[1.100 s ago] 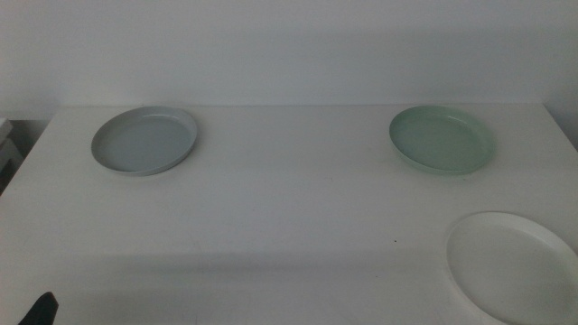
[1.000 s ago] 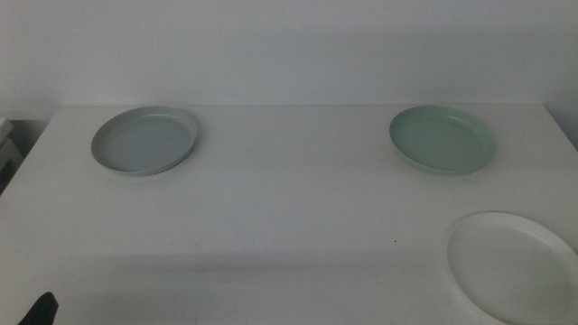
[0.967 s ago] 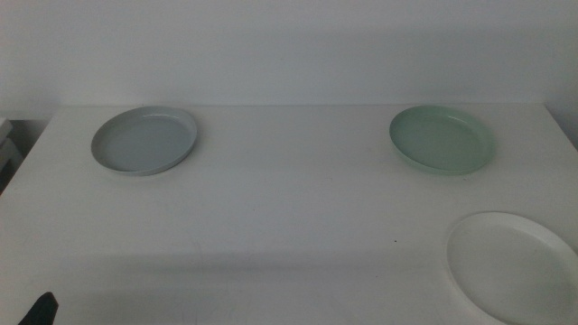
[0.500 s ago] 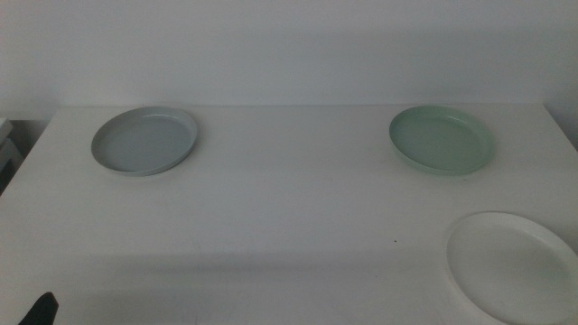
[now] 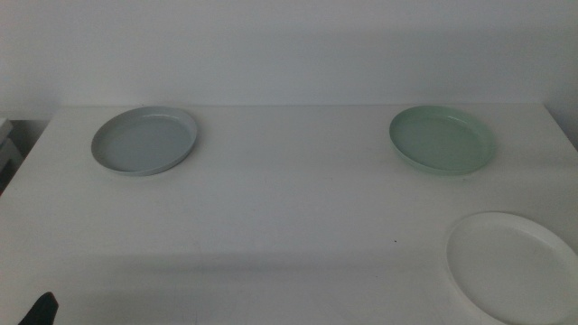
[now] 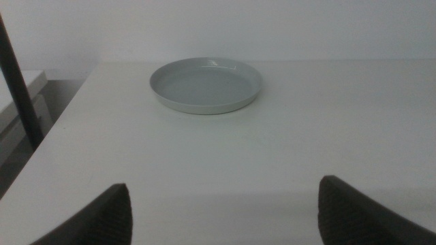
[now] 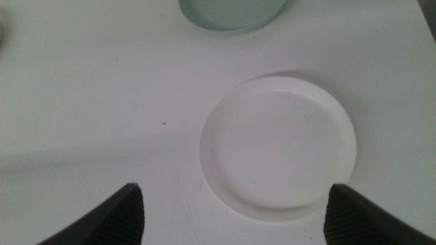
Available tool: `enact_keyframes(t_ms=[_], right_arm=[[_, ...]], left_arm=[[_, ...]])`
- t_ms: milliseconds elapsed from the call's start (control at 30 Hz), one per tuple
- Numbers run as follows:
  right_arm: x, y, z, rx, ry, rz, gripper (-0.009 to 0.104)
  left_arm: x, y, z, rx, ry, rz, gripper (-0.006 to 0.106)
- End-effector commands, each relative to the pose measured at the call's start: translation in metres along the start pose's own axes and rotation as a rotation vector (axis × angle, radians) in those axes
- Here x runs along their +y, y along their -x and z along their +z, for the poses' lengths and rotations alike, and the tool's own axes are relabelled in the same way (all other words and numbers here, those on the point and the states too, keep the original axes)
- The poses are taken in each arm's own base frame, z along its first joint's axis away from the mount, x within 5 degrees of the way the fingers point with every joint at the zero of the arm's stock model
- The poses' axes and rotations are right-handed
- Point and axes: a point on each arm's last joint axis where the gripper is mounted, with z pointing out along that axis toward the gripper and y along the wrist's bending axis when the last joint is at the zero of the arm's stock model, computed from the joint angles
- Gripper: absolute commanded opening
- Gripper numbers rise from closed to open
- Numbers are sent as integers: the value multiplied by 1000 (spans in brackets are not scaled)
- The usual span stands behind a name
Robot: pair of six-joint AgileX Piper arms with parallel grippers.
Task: Stack the three bowls on top of each other.
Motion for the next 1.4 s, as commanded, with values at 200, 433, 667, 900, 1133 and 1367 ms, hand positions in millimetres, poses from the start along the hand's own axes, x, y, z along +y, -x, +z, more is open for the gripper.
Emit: enact_keyframes(t_ms=[200, 433, 667, 900, 1133, 1367], right_arm=[[2, 57, 22, 84, -105, -28, 96], [-23, 79, 76, 238, -170, 46, 96], [-63, 83, 128, 370, -185, 47, 96], [-95, 82, 165, 416, -219, 57, 93], [-115, 76, 190, 462, -248, 82, 87], [-125, 68, 215, 513, -248, 97, 79]], left_arm=[[0, 6, -1, -86, -7, -9, 90], [0, 6, -1, -86, -7, -10, 90], [0, 6, -1, -86, -7, -10, 90], [0, 6, -1, -86, -7, -10, 90], [0, 6, -1, -86, -7, -10, 90], [0, 6, -1, -86, -7, -10, 90]])
